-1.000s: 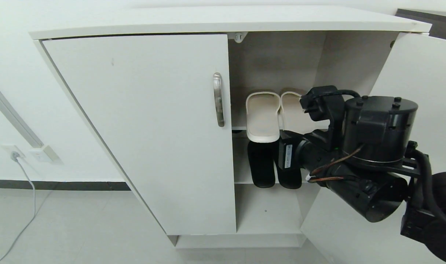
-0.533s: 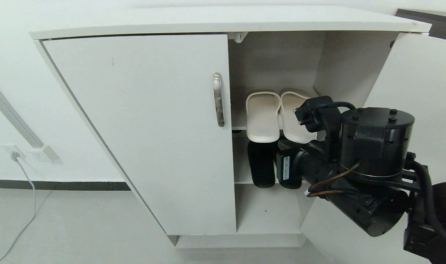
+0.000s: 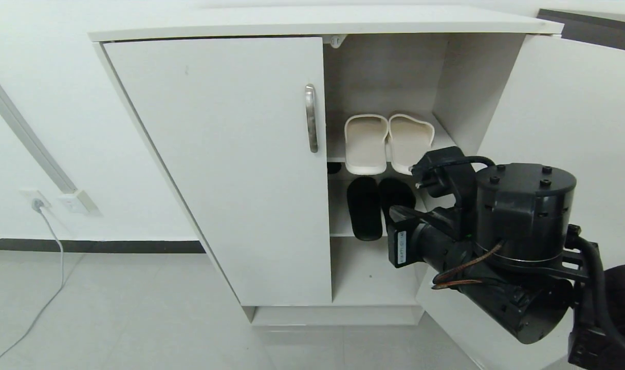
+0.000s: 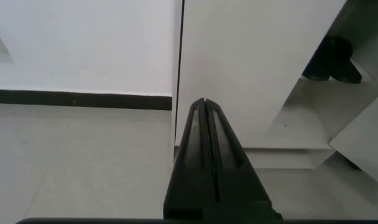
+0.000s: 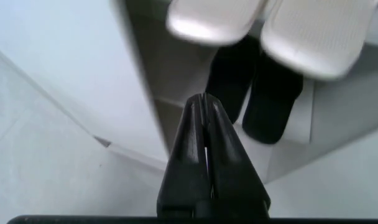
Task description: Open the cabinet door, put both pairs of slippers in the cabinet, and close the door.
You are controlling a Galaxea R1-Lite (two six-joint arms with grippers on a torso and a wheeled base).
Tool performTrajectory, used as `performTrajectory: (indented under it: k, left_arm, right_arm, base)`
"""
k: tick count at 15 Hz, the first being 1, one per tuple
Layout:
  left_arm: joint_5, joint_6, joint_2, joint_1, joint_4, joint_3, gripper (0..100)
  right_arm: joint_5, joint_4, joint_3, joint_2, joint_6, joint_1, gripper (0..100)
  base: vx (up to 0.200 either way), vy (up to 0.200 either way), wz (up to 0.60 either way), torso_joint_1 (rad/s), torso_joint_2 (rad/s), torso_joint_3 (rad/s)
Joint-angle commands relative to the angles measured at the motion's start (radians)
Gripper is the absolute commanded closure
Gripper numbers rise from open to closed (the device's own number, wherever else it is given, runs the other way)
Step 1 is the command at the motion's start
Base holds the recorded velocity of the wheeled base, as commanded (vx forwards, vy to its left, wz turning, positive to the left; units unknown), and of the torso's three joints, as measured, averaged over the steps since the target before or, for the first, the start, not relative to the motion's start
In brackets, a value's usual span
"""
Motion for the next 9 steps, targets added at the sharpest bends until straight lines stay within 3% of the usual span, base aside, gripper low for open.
performTrajectory:
  k: [1, 6, 9]
  left_arm:
    - [0.001, -0.001, 0.002, 0.0, 0.0, 0.0, 100]
    - [0.001, -0.001, 0.002, 0.0, 0.0, 0.0, 100]
    - [0.001, -0.001, 0.002, 0.0, 0.0, 0.0, 100]
  right_arm:
    - [0.002, -0.002, 0.009, 0.001, 0.003, 0.001, 100]
    - [0.031, -0.06, 0.046, 0.001, -0.025, -0.006, 100]
    - [0.031, -0.065, 0.049, 0.003, -0.025, -0.01, 100]
  base:
    - [-0.2, 0.0, 0.0, -0.002, 0.0, 0.002]
    - [-0.2, 0.0, 0.0, -0.002, 0.0, 0.003]
    - [0.0, 0.0, 0.0, 0.0, 0.0, 0.0]
